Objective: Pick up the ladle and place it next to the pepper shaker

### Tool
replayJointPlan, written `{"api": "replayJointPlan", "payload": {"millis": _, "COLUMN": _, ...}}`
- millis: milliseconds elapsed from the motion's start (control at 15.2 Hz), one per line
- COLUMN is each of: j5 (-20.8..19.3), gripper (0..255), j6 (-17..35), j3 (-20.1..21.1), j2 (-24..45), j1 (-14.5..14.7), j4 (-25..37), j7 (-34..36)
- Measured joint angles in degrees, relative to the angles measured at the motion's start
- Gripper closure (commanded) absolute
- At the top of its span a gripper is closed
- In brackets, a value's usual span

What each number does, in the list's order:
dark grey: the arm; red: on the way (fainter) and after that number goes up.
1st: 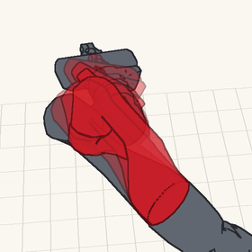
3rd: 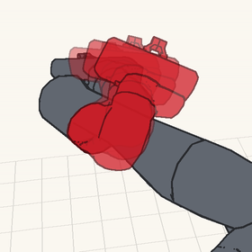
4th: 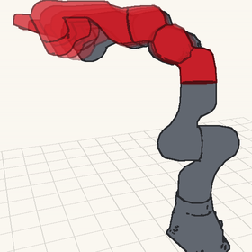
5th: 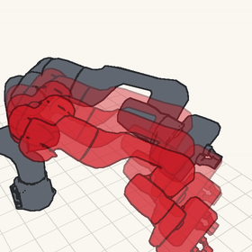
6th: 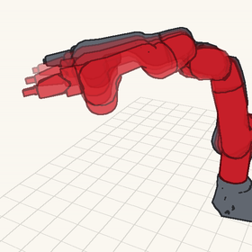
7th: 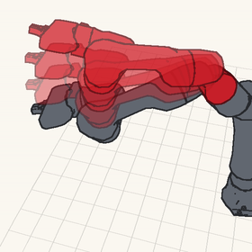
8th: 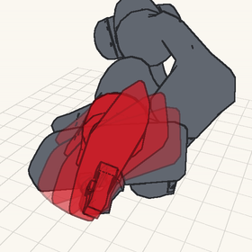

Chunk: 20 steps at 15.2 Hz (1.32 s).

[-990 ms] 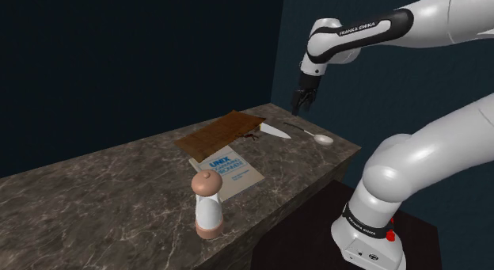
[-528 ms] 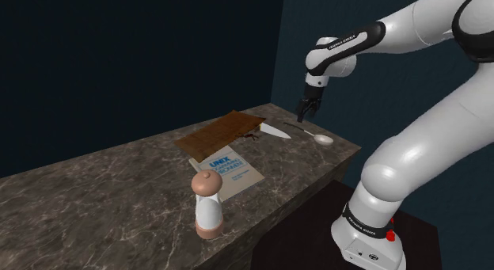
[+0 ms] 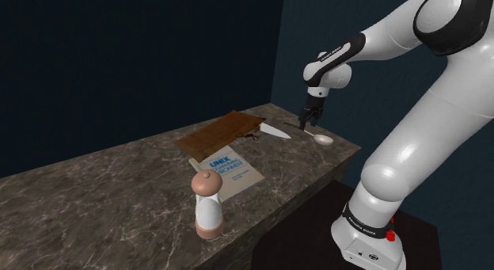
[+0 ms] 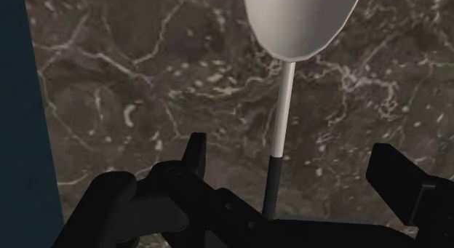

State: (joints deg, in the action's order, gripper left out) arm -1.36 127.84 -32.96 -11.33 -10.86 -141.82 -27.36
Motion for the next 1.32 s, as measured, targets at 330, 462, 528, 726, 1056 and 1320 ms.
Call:
{"api": "replayJointPlan", "payload": {"millis": 330, "j5": 1.5, "gripper": 0, "j6": 3.63, "j3": -0.52, "j2": 2.38, "j1": 0.45, "j4": -1.59, "j7": -1.26}}
{"api": "replayJointPlan", "payload": {"millis": 462, "j5": 1.64, "gripper": 0, "j6": 3.91, "j3": -0.56, "j2": 2.58, "j1": 0.49, "j4": -1.68, "j7": -1.36}}
{"api": "replayJointPlan", "payload": {"millis": 528, "j5": 1.67, "gripper": 0, "j6": 3.96, "j3": -0.56, "j2": 2.62, "j1": 0.5, "j4": -1.7, "j7": -1.38}}
{"api": "replayJointPlan", "payload": {"millis": 726, "j5": 1.68, "gripper": 255, "j6": 3.99, "j3": -0.57, "j2": 2.63, "j1": 0.5, "j4": -1.72, "j7": -1.39}}
{"api": "replayJointPlan", "payload": {"millis": 1056, "j5": 1.68, "gripper": 255, "j6": 3.99, "j3": -0.56, "j2": 2.63, "j1": 0.5, "j4": -1.72, "j7": -1.39}}
{"api": "replayJointPlan", "payload": {"millis": 1320, "j5": 1.68, "gripper": 255, "j6": 3.99, "j3": -0.56, "j2": 2.62, "j1": 0.5, "j4": -1.72, "j7": -1.39}}
